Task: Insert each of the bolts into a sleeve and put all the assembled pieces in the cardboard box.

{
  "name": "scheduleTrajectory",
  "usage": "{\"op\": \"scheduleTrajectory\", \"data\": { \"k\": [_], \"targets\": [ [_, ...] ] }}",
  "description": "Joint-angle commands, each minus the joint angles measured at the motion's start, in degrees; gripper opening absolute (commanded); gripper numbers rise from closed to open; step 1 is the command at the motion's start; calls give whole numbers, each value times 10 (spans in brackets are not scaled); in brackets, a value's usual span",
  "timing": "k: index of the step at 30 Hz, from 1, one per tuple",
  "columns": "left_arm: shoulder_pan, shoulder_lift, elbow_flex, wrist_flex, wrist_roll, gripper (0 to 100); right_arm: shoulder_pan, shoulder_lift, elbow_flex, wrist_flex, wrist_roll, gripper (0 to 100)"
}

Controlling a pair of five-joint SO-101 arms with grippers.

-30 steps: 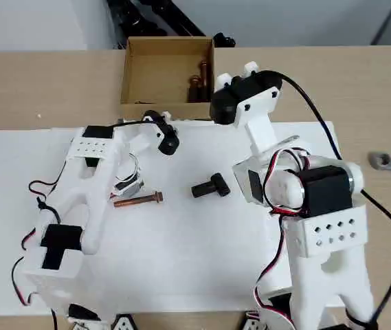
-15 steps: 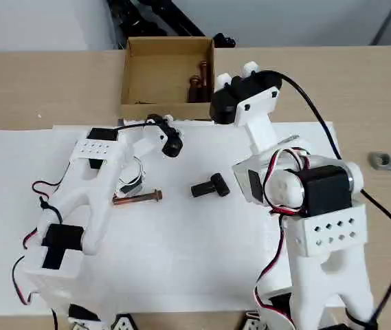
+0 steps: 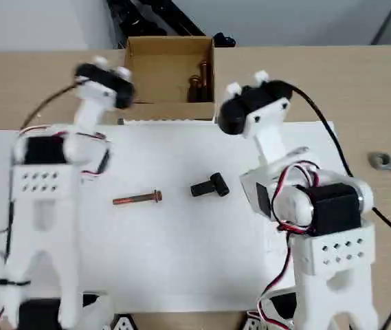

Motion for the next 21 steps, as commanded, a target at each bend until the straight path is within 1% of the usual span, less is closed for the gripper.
{"op": "scheduleTrajectory", "data": {
  "k": [1,4,7,12,15,18,21],
  "targets": [
    [-33,-34,-23,34,41,5,31,-16,85,-1,5,2],
    [-58,-33,-23,42,64,5,35,-22,158,-36,5,3],
    [-64,-33,-22,44,79,5,33,-16,193,-88,4,4],
    [-63,-34,-22,45,91,5,-14,-16,244,-196,2,6],
    [-65,-34,-19,45,91,5,-41,-15,272,-247,-13,43],
    [-63,-35,0,41,91,5,-44,15,283,-280,-34,60],
    [-62,-35,22,37,95,5,-45,71,280,-286,-35,61]
  ]
}}
